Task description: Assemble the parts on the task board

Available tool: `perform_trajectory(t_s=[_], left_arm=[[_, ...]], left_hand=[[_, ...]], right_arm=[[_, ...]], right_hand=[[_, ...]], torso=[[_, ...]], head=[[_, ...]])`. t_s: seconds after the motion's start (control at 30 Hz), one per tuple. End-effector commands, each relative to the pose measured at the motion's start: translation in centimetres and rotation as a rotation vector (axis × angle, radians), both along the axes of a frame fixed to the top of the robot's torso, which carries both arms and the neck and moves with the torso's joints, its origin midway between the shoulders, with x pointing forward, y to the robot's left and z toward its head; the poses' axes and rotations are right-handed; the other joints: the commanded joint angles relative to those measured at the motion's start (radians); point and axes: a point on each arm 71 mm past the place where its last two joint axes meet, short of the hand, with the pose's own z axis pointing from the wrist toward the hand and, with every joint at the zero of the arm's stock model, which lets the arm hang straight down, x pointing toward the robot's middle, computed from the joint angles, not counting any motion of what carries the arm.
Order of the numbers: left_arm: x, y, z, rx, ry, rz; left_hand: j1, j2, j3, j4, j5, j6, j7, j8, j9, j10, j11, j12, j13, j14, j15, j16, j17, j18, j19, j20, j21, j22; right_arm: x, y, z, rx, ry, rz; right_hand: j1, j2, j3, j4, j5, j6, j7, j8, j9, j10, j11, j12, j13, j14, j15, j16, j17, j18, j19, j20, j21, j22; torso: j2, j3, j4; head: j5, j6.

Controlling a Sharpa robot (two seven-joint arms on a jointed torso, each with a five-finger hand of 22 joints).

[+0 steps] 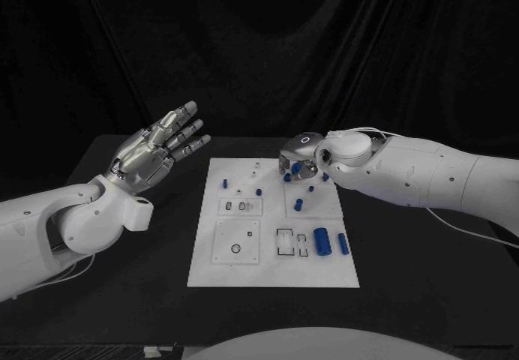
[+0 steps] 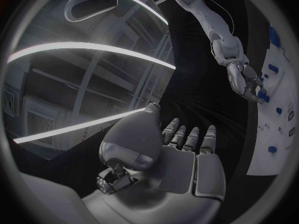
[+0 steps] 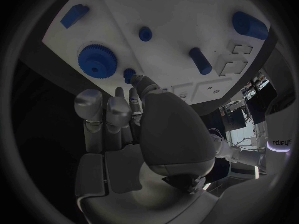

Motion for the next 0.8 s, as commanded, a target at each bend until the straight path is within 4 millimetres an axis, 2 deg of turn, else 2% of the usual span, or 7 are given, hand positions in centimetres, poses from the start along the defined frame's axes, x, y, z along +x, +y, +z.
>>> perform_trajectory(t_s=[0.03, 0.4, 0.53, 0.8], left_arm=[[-0.1, 0.0, 0.5, -0.052, -0.044, 0.0], [-0.1, 0.2, 0.4, -0.048, -0.041, 0.001], [-0.1, 0.2, 0.4, -0.047, -0.04, 0.001], [-0.1, 0.3, 0.4, -0.045, -0.038, 0.002]], left_hand=[[0.018, -0.006, 0.029, -0.01, 0.019, 0.006, 0.002, 0.014, 0.013, 0.002, 0.005, 0.005, -0.001, 0.007, 0.01, 0.002, -0.002, 0.038, 0.009, 0.0, 0.006, 0.002], [0.021, -0.006, 0.032, -0.013, 0.024, 0.01, 0.005, 0.015, 0.014, 0.003, 0.006, 0.006, 0.0, 0.007, 0.011, 0.003, -0.002, 0.038, 0.01, 0.001, 0.007, 0.003], [0.022, -0.006, 0.032, -0.014, 0.026, 0.01, 0.005, 0.015, 0.014, 0.004, 0.007, 0.007, 0.0, 0.008, 0.011, 0.003, -0.002, 0.038, 0.01, 0.001, 0.007, 0.003], [0.024, -0.006, 0.034, -0.015, 0.027, 0.011, 0.006, 0.015, 0.014, 0.004, 0.007, 0.007, 0.0, 0.008, 0.011, 0.003, -0.002, 0.038, 0.01, 0.001, 0.007, 0.003]], right_arm=[[0.0, 0.0, -0.3, 0.011, 0.003, -0.002], [0.0, -0.2, -1.0, 0.022, 0.013, -0.003], [0.0, -0.2, -1.2, 0.03, 0.009, 0.006], [-0.2, 0.0, -1.2, 0.07, -0.027, 0.049]], right_hand=[[-0.025, -0.022, 0.039, 0.003, -0.009, 0.008, 0.0, 0.009, 0.018, 0.013, 0.002, -0.003, 0.018, -0.002, 0.001, 0.001, 0.0, -0.016, -0.009, 0.002, 0.02, 0.022], [-0.024, -0.018, 0.051, -0.003, -0.005, 0.02, 0.005, 0.022, 0.045, 0.043, 0.001, 0.015, 0.031, -0.001, 0.001, 0.005, 0.009, -0.017, -0.008, 0.001, 0.024, 0.033], [-0.022, -0.017, 0.062, -0.009, 0.012, 0.027, 0.01, 0.03, 0.061, 0.055, -0.001, 0.022, 0.036, 0.001, -0.001, 0.009, 0.015, -0.018, -0.005, 0.0, 0.03, 0.043], [0.005, 0.004, 0.099, -0.035, 0.028, 0.078, 0.036, 0.069, 0.113, 0.137, -0.022, 0.056, 0.055, 0.007, -0.014, 0.017, 0.03, -0.024, 0.009, -0.011, 0.053, 0.082]], torso=[[-0.001, 0.0002, 0.0003], [0.001, -0.0005, 0.0006], [0.001, 0.0, 0.0012], [0.0, 0.0005, 0.001]], head=[[0.001, -0.003], [0.003, -0.01], [0.004, -0.012], [0.005, -0.018]])
